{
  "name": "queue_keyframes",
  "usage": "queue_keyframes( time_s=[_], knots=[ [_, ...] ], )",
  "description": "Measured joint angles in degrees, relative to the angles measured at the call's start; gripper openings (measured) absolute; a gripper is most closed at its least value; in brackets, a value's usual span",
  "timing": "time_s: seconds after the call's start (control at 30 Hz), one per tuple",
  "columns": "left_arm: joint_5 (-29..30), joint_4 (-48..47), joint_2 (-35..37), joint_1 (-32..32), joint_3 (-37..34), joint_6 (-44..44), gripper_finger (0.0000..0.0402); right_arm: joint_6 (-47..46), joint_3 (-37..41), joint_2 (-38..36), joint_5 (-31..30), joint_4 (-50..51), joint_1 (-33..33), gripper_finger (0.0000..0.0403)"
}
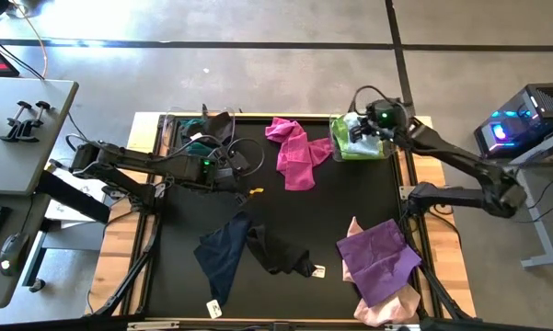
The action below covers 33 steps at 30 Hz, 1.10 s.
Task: Sort towels by color in basket
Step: Put the light blue microfiber towel into the right transparent bin
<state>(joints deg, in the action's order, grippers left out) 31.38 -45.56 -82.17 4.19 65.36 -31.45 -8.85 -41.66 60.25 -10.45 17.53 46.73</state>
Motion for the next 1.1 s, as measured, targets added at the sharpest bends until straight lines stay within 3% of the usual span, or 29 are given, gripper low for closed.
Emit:
queue_keyframes(
  time_s=[0.17, 0.33, 0.5, 0.67, 0.9, 1.1],
  knots=[
    [-0.02, 0.1, 0.0, 0.0, 0.0, 0.01, 0.0121, -5.06, 0.01, 4.76, 1.0, 3.18, 2.3, 0.0019],
    [-0.02, 0.86, 0.0, -0.02, 0.0, 0.01, 0.0121, -5.79, -1.95, 5.38, 1.94, 6.61, 4.59, 0.0076],
    [-0.14, 2.27, 0.0, -0.04, 0.0, 0.05, 0.0121, -7.64, -8.6, 4.86, 2.43, 15.07, 6.34, 0.0132],
    [-0.15, 3.48, 0.0, -0.04, 0.0, 0.07, 0.0121, -9.17, -13.47, 4.83, 3.49, 21.46, 5.29, 0.0152],
    [-0.13, 3.48, 0.0, -0.04, 0.0, 0.07, 0.0121, -9.92, -10.47, 5.41, 18.21, 20.22, 1.69, 0.0154],
    [-0.1, 3.45, 0.0, -0.04, 0.0, 0.16, 0.0121, -14.01, -3.64, 8.0, 9.42, 17.42, 1.26, 0.0154]
  ],
)
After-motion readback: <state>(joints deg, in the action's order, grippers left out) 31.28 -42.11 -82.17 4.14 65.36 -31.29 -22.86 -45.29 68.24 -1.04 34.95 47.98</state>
